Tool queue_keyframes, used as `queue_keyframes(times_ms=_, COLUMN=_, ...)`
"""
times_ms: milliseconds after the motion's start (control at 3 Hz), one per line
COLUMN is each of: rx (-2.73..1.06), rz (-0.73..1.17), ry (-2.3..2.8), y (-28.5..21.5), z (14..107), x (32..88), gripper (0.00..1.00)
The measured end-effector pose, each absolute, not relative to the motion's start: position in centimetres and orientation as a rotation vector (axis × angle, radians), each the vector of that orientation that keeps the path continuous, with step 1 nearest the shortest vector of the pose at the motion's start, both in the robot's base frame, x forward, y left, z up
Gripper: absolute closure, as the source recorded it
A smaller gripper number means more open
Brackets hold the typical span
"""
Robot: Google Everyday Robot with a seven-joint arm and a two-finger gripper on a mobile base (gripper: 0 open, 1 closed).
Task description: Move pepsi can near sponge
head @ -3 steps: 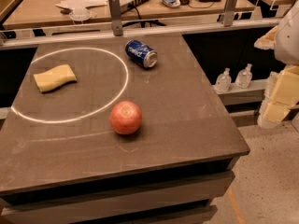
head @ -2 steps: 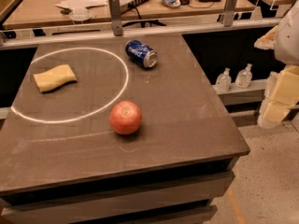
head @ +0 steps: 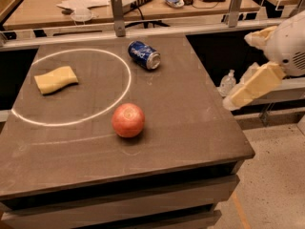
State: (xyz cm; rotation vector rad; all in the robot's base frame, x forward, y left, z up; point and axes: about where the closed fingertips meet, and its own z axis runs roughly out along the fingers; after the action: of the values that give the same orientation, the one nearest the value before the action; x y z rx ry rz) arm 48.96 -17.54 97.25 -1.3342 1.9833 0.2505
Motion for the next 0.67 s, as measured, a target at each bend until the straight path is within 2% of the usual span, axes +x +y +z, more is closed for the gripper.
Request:
queue_keyframes(times_ms=333, rx=-1.186, rz=0.346, ry=1.867, y=-14.9, z=97.4, x=52.1, gripper=0.0)
queue_keyframes(times_ms=667, rx=-1.142, rz=0.324, ry=1.837, y=-14.6, z=98.5, x=53.2, gripper=0.0)
